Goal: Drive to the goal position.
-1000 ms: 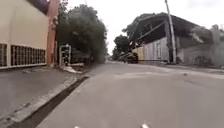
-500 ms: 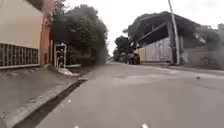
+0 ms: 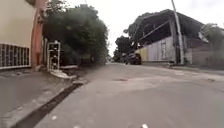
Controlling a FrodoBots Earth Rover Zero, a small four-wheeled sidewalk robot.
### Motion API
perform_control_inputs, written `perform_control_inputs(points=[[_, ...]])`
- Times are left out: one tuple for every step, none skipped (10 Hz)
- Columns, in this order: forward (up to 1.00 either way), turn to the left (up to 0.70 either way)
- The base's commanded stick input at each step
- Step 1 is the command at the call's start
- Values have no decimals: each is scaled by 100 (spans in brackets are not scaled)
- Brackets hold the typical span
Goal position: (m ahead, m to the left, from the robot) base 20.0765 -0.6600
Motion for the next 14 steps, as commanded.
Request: perform_control_inputs(points=[[100,0],[100,0],[100,0],[100,0],[100,0],[100,0],[100,0],[100,0],[100,0],[100,0],[100,0],[100,0],[100,0],[100,0]])
